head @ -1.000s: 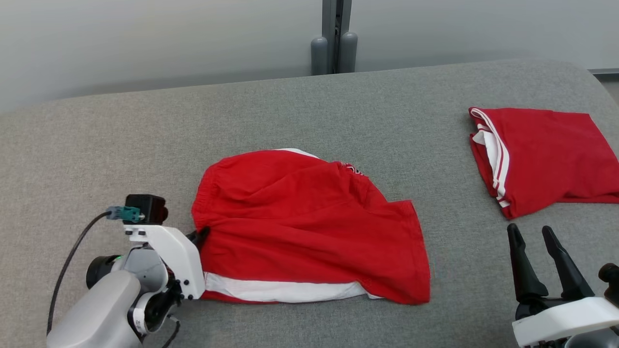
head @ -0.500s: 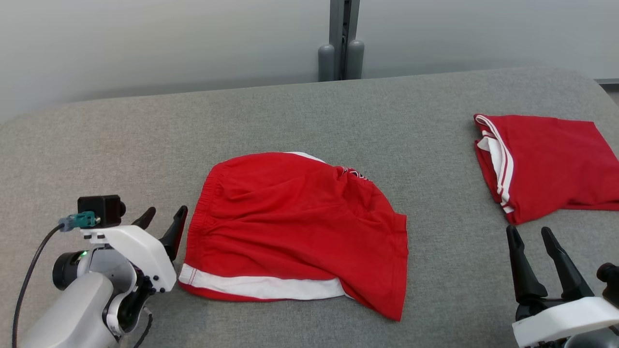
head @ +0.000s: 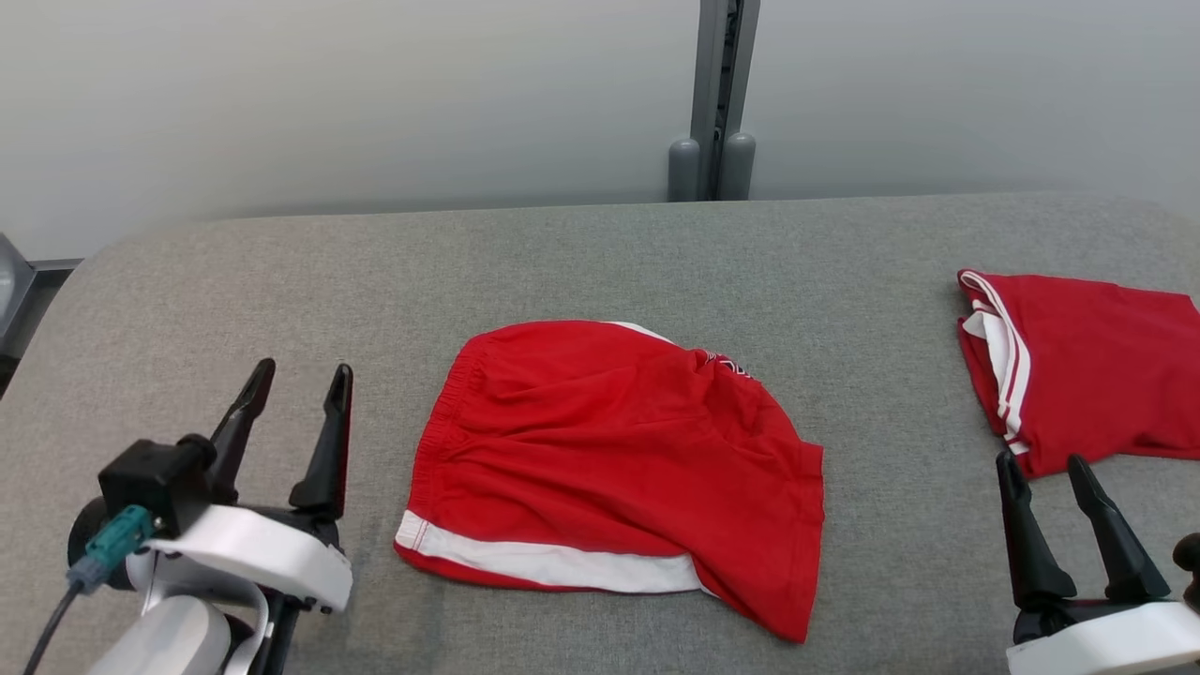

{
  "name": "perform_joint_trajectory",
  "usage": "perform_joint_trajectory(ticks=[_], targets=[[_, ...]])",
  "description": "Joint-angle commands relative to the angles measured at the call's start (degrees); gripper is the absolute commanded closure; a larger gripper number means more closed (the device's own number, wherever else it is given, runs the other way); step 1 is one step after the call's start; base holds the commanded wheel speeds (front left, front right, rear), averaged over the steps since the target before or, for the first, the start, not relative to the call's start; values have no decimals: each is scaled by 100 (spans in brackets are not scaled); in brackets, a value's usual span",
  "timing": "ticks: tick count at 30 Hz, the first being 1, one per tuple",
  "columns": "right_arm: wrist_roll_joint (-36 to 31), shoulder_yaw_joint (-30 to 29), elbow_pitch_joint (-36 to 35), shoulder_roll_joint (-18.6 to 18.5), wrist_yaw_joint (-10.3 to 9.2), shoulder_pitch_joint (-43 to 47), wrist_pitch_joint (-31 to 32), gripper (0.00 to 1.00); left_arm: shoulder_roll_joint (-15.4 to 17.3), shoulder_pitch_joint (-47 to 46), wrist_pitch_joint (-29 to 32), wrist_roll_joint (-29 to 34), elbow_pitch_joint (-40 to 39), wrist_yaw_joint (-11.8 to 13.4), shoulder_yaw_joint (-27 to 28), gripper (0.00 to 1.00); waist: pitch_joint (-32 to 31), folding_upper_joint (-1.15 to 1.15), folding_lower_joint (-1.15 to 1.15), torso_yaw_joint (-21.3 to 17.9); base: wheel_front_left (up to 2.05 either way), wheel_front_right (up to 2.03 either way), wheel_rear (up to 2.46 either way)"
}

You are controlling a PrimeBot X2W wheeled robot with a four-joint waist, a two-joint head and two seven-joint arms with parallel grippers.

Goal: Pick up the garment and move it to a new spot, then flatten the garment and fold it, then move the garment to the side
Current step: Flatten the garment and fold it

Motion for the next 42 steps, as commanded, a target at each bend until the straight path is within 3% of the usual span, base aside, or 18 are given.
perform_joint_trajectory(ticks=[1,5,9,13,19,31,32,33,34,42], targets=[[-47,0,-23,-55,5,92,-45,0,4,176,-49,70,-160,100,43,0,-23,0,0,29,0,0,0],[-72,47,-43,-79,5,159,-55,0,-76,527,-123,278,-683,295,172,0,-22,0,0,67,0,0,0],[-8,158,-59,-136,5,229,25,0,-203,776,-144,443,-862,333,215,0,-31,0,0,130,0,0,0],[127,477,-25,-263,5,298,310,0,-301,880,-149,545,-875,254,234,0,-70,0,0,215,0,0,0],[712,1162,383,-396,6,458,1542,0,-491,800,-141,636,-740,89,134,0,-17,0,0,588,0,0,0],[827,1336,921,-314,5,97,1889,0,-657,632,-141,690,-487,-85,20,0,116,0,0,1190,0,0,0],[832,1337,941,-318,5,78,1876,27,-660,619,-140,692,-471,-90,18,0,117,0,0,1229,0,0,0],[834,1346,935,-327,5,47,1846,79,-664,608,-139,690,-460,-95,22,0,120,0,0,1262,0,0,0],[853,1329,913,-329,5,23,1792,100,-667,603,-139,685,-448,-99,28,0,119,0,0,1290,0,0,0],[1062,1162,630,-406,5,-163,1710,100,-670,658,-140,664,-436,-79,49,0,184,0,0,1328,0,0,0]])
